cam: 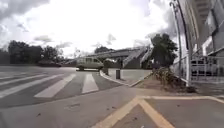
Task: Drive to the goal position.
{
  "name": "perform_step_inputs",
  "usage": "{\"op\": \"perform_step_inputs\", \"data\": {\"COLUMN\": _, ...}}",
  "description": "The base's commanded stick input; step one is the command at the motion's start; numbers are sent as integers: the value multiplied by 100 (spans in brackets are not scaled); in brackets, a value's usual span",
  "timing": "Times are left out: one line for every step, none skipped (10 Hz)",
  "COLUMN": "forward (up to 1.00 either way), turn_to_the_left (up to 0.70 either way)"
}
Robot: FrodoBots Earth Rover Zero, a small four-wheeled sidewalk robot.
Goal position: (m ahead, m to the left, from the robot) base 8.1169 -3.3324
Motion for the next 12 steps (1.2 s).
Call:
{"op": "perform_step_inputs", "data": {"forward": 45, "turn_to_the_left": 0}}
{"op": "perform_step_inputs", "data": {"forward": 45, "turn_to_the_left": 0}}
{"op": "perform_step_inputs", "data": {"forward": 45, "turn_to_the_left": 0}}
{"op": "perform_step_inputs", "data": {"forward": 45, "turn_to_the_left": 0}}
{"op": "perform_step_inputs", "data": {"forward": 45, "turn_to_the_left": 0}}
{"op": "perform_step_inputs", "data": {"forward": 45, "turn_to_the_left": 0}}
{"op": "perform_step_inputs", "data": {"forward": 45, "turn_to_the_left": 0}}
{"op": "perform_step_inputs", "data": {"forward": 45, "turn_to_the_left": 0}}
{"op": "perform_step_inputs", "data": {"forward": 45, "turn_to_the_left": 0}}
{"op": "perform_step_inputs", "data": {"forward": 45, "turn_to_the_left": 0}}
{"op": "perform_step_inputs", "data": {"forward": 45, "turn_to_the_left": 0}}
{"op": "perform_step_inputs", "data": {"forward": 45, "turn_to_the_left": 0}}
